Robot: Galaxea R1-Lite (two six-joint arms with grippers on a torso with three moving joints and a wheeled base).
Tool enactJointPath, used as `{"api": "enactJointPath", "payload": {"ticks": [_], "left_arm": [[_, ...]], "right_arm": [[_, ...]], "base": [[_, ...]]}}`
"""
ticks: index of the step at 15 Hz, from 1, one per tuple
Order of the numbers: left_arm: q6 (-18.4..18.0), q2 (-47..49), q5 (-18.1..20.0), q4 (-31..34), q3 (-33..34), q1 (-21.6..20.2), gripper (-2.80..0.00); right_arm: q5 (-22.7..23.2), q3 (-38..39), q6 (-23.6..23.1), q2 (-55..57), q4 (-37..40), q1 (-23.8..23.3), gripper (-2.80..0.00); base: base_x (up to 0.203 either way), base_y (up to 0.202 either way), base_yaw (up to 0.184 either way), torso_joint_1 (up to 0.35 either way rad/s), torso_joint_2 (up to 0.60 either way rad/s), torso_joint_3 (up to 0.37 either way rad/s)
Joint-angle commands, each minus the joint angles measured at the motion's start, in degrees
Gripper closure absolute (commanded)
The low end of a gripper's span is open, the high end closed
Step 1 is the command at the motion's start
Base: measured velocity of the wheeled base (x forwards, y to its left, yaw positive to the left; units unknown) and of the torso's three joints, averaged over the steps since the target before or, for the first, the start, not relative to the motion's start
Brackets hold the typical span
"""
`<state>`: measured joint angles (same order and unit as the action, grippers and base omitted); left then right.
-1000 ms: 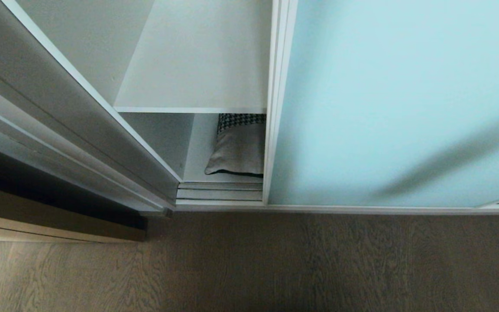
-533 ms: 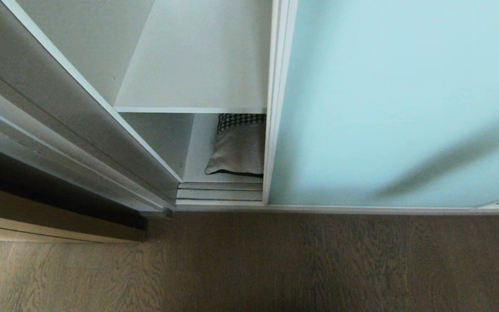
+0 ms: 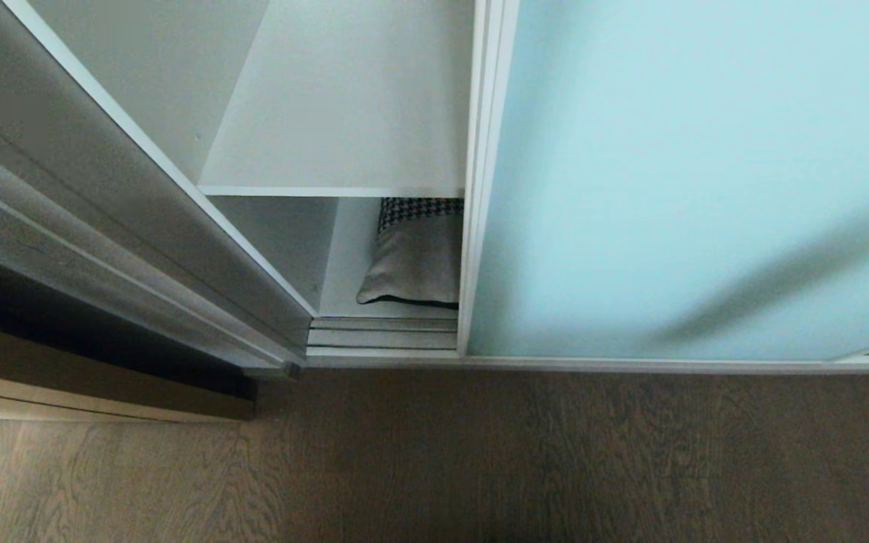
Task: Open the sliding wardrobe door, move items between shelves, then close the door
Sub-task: Close the door
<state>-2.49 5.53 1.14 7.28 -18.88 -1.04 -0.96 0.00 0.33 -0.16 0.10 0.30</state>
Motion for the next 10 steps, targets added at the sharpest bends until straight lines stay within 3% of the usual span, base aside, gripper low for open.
{"api": "enactJointPath", "payload": {"ticks": [1,4,8,10], "left_arm": [[0.62,11.53,1.09,0.04,-9.94,0.01,0.00],[3.04,26.94,6.48,0.13,-23.02,0.02,0.00],[9.69,45.86,20.10,1.32,-45.97,0.11,0.00],[13.76,52.82,28.35,2.30,-53.48,0.32,0.00]], "right_arm": [[0.00,0.09,0.02,-0.02,-0.01,0.05,0.00],[0.00,0.05,0.02,-0.02,-0.01,0.05,0.00],[0.00,0.09,0.02,-0.02,-0.01,0.05,0.00],[0.00,0.09,0.02,-0.02,-0.01,0.05,0.00]], "base": [[0.000,0.000,0.000,0.000,0.00,0.000],[0.000,0.000,0.000,0.000,0.00,0.000],[0.000,0.000,0.000,0.000,0.00,0.000],[0.000,0.000,0.000,0.000,0.00,0.000]]}}
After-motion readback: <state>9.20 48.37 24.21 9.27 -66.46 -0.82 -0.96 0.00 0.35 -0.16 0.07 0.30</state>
